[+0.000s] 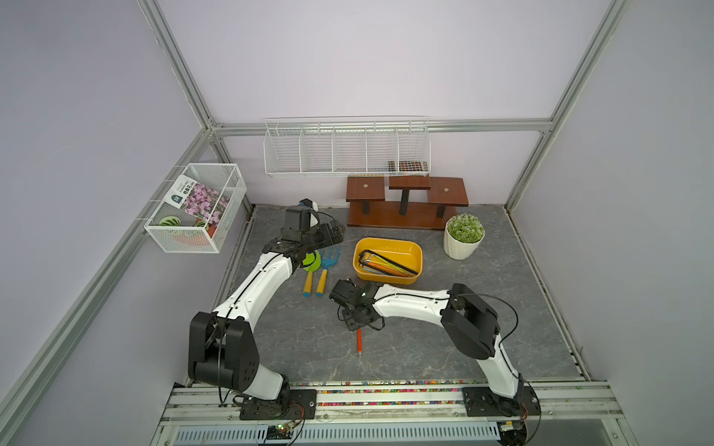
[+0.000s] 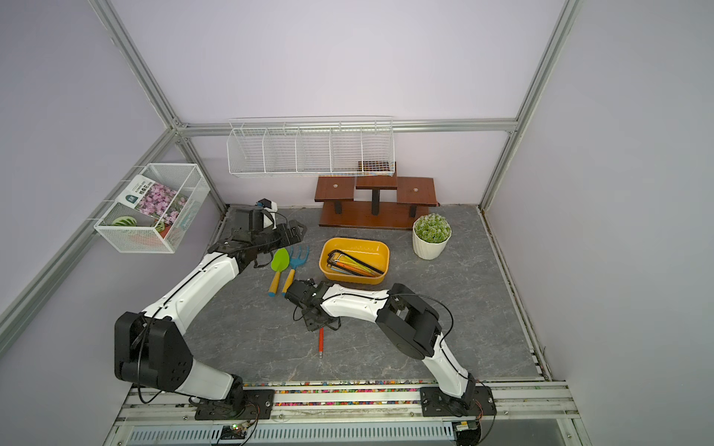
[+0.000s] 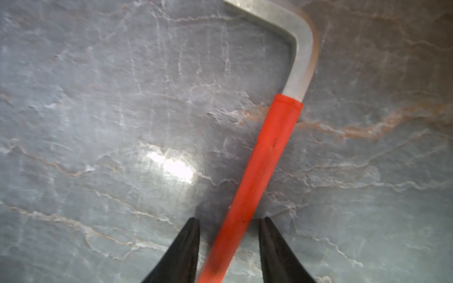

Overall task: Put the hex key on the desktop into the storage box
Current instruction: Pick up the Allen key from the center of the board.

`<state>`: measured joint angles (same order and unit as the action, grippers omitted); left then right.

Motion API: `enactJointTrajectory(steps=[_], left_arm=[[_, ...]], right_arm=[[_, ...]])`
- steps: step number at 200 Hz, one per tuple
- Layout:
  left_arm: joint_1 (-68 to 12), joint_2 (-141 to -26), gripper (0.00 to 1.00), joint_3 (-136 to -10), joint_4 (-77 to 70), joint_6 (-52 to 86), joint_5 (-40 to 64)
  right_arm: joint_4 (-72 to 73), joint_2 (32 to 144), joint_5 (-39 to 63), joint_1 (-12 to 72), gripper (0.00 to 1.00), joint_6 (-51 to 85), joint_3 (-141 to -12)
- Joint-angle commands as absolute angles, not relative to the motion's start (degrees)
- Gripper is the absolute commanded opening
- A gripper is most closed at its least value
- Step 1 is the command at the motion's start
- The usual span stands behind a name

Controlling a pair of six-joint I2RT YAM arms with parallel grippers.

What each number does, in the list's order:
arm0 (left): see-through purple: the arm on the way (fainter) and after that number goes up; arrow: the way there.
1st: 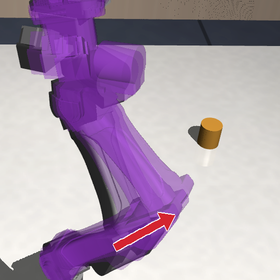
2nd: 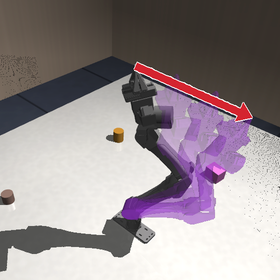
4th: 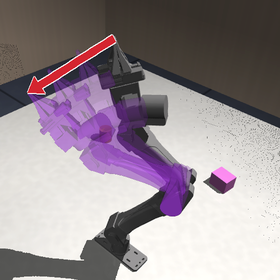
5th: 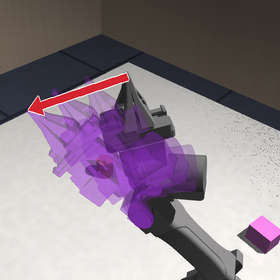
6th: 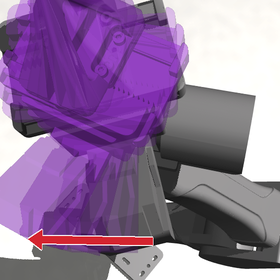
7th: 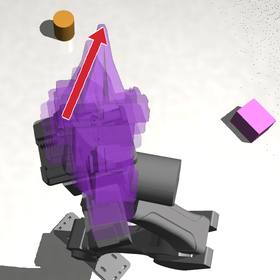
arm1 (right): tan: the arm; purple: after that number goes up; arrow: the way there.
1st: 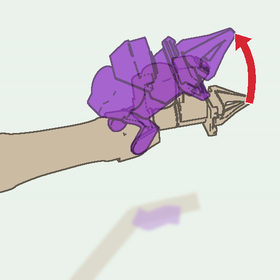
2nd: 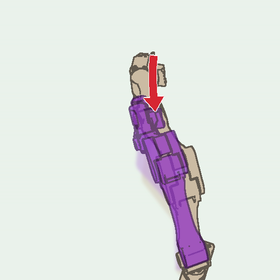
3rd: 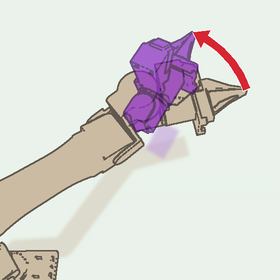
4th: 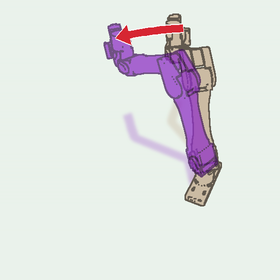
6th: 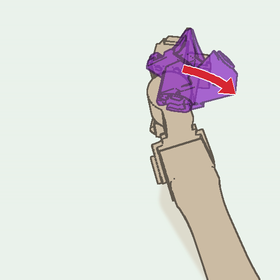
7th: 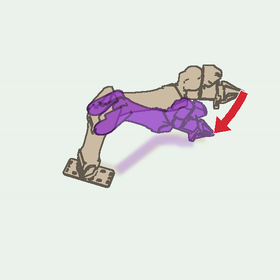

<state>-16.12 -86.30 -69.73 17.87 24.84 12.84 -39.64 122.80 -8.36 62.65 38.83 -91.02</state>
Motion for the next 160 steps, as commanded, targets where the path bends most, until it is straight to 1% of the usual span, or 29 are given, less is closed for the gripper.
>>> enactJointTrajectory(steps=[1,43,92,105,160], left_arm=[[-15.89,-85.60,1.00,-69.43,18.12,24.53,12.42],[-15.85,-85.87,1.00,-69.52,18.17,24.52,12.31],[-15.93,-86.34,1.00,-69.78,18.68,24.35,12.30],[-15.95,-86.44,1.00,-69.75,18.71,24.28,12.16],[-15.91,-87.05,1.00,-70.05,18.90,24.26,12.64]], right_arm=[[-42.86,124.46,-10.74,63.32,0.40,40.16,-90.43],[-43.59,123.22,-12.86,63.63,0.19,39.78,-87.50],[-45.30,120.80,-15.84,63.66,0.02,38.55,-85.97],[-45.76,119.92,-16.70,63.64,0.00,37.80,-85.87],[-44.96,112.61,-22.03,63.63,0.00,35.35,-82.70]])
